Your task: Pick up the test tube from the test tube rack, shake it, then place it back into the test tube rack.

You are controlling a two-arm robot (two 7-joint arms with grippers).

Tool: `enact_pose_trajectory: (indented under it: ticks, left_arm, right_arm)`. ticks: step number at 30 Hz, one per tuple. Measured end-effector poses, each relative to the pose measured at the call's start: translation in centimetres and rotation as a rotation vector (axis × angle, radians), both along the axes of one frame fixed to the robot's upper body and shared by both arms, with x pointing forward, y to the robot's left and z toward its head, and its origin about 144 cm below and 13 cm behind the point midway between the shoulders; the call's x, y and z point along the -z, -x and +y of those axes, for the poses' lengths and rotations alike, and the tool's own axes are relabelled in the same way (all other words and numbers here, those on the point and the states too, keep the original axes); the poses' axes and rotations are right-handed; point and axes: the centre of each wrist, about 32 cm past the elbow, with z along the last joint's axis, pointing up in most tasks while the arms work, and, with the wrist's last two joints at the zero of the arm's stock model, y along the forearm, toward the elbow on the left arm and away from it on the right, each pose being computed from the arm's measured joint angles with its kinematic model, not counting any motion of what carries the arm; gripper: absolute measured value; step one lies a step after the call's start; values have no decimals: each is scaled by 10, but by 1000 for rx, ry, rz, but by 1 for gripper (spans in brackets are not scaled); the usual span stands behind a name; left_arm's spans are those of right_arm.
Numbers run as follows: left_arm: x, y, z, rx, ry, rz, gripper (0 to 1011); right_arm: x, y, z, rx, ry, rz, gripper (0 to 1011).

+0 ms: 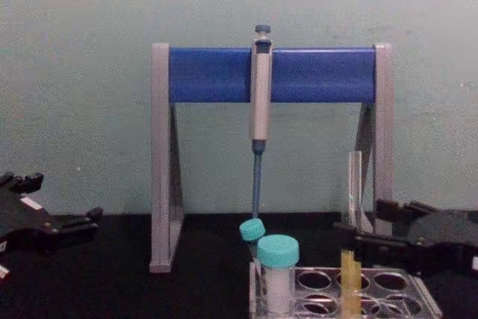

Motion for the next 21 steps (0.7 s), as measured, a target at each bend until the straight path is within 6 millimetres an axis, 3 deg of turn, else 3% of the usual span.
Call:
enact_pose_trajectory:
  ticks: [9,13,21]
  left_arm:
    - [0,0,0,0,0,0,1009]
    - [0,0,0,0,0,0,1010]
    - [0,0,0,0,0,0,1010]
  right_arm:
    - [-5,30,-14,163,44,-46,1000]
    - [1,46,-16,302,78,-67,1000]
    - [24,59,-9,453,104,-119,1000]
